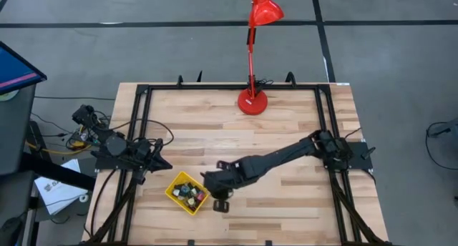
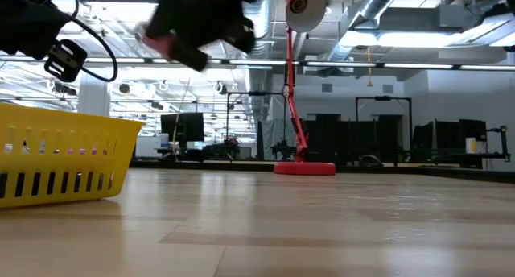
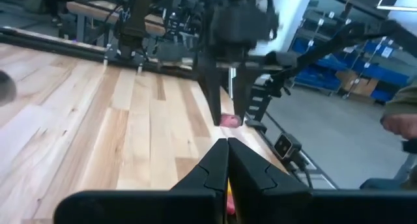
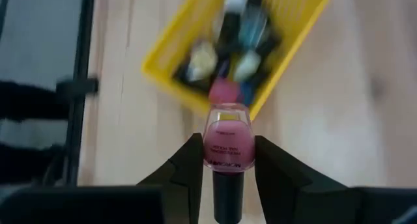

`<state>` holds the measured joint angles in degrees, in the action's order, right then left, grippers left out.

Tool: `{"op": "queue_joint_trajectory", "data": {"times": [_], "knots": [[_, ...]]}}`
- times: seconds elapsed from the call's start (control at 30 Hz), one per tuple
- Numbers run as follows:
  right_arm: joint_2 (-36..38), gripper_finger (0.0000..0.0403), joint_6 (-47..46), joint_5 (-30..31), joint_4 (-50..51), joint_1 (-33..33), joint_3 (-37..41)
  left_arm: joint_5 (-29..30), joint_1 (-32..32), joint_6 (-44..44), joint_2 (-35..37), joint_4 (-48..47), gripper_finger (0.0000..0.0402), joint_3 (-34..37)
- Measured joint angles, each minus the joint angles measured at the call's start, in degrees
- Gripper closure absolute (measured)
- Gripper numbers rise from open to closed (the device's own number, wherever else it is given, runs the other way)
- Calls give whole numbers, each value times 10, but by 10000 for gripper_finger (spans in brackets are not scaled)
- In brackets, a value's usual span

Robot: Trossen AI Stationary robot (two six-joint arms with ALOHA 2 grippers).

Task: Pick & Place Nail Polish
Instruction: Put the pink nail polish bottle into the yellow basket, then return to Home Position

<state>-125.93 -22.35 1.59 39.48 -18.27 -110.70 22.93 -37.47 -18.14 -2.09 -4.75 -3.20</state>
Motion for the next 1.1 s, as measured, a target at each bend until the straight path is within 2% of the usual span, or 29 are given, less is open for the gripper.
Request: {"op": "queue_joint_trajectory", "data": {"times": [0.33, 0.67, 1.1], "knots": [[-22, 306, 62, 0, -153, 34, -10, 12, 0, -1, -4, 0, 400, 0], [-59, 303, 90, -22, -239, 37, -10, 35, 0, -1, -4, 2, 400, 0], [-66, 232, 94, -33, -254, 38, -8, 41, 0, -1, -7, 2, 400, 0]]}}
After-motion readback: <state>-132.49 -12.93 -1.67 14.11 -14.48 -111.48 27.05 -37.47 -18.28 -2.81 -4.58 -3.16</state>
